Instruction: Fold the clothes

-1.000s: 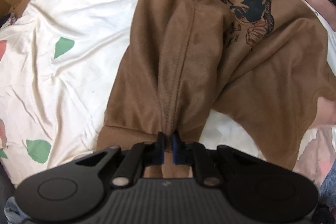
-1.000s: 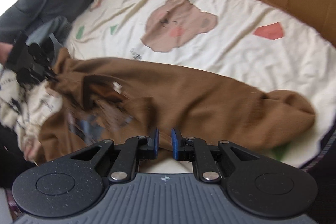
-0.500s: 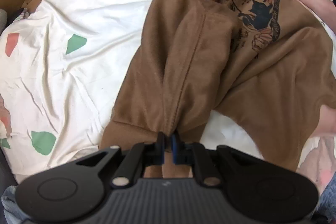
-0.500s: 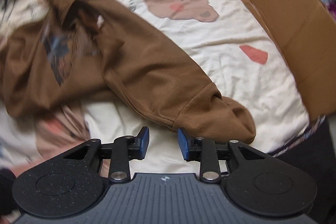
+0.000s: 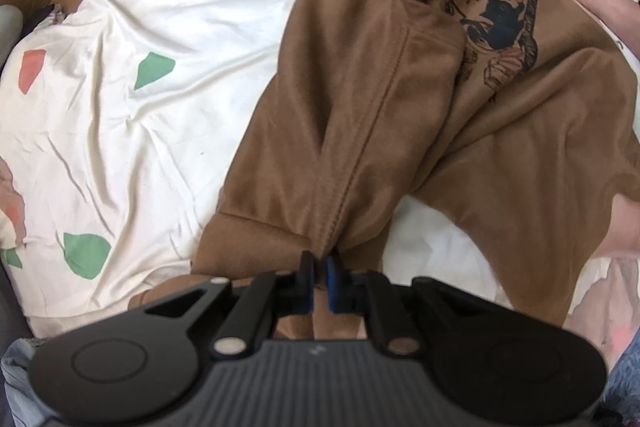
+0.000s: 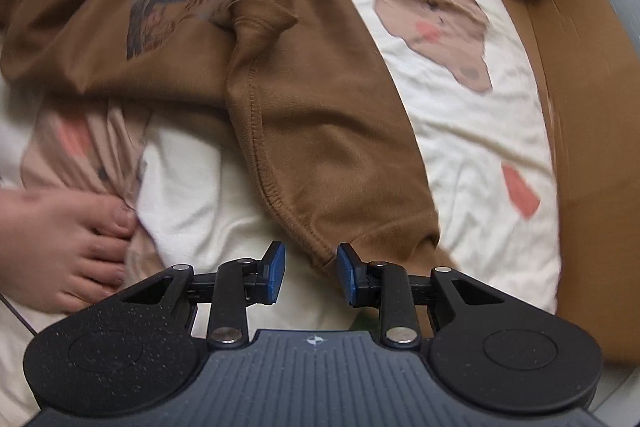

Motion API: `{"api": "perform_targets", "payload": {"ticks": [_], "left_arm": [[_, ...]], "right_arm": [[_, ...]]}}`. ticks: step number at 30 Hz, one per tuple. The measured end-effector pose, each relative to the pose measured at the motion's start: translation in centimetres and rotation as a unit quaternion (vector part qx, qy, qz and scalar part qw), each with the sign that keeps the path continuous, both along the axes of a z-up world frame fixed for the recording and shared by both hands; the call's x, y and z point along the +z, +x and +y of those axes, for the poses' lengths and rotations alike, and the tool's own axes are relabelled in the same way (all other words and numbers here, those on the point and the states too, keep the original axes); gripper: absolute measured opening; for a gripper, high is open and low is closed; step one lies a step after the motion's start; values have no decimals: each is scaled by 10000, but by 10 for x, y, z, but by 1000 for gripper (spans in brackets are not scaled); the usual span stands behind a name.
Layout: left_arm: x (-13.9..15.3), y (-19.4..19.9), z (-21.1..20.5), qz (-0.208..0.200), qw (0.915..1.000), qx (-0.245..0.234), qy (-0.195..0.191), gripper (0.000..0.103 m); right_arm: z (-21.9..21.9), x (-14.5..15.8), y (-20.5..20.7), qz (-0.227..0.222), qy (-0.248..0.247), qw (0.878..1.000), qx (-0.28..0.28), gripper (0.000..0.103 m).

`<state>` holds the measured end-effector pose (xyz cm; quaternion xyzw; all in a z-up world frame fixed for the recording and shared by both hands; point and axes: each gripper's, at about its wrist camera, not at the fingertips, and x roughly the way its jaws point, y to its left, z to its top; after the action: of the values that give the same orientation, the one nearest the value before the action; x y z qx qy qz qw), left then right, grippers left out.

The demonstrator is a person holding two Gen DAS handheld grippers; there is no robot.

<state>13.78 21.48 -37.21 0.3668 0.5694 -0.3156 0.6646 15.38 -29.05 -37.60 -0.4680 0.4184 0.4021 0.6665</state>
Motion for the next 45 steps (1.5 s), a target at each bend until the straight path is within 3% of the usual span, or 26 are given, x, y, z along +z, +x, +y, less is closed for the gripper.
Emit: {"api": "perform_targets", "payload": {"ticks": [4, 17, 21, 29, 30, 32, 42, 45], "left_arm": [[2, 1, 8, -22, 10000, 53, -13, 6], [8, -1, 36, -95, 9998, 141, -62, 6], [12, -3, 47, -182, 9997, 134, -85, 6], [37, -11, 71, -408, 9986, 299, -144, 5], [43, -9, 64, -451, 9984, 319, -144, 5], [49, -8, -28, -563, 9976, 374, -141, 4], [88, -20, -32, -1094, 9917, 643, -220, 4], [112, -39, -58, -1259, 9879, 852, -297, 4]], "right_arm": [[5, -4, -2, -249, -226, 9977, 586, 32], [12, -21, -6, -142, -799, 9821, 1702, 28], [12, -25, -4, -135, -823, 9814, 1727, 10], [5, -4, -5, -161, -592, 9910, 1186, 6], [4, 2, -5, -166, -544, 9925, 1078, 6], [2, 13, -7, -193, -466, 9947, 900, 6], [-2, 80, -16, -398, 85, 9992, 4, 5], [-5, 107, -19, -528, 330, 9973, -389, 5]]}}
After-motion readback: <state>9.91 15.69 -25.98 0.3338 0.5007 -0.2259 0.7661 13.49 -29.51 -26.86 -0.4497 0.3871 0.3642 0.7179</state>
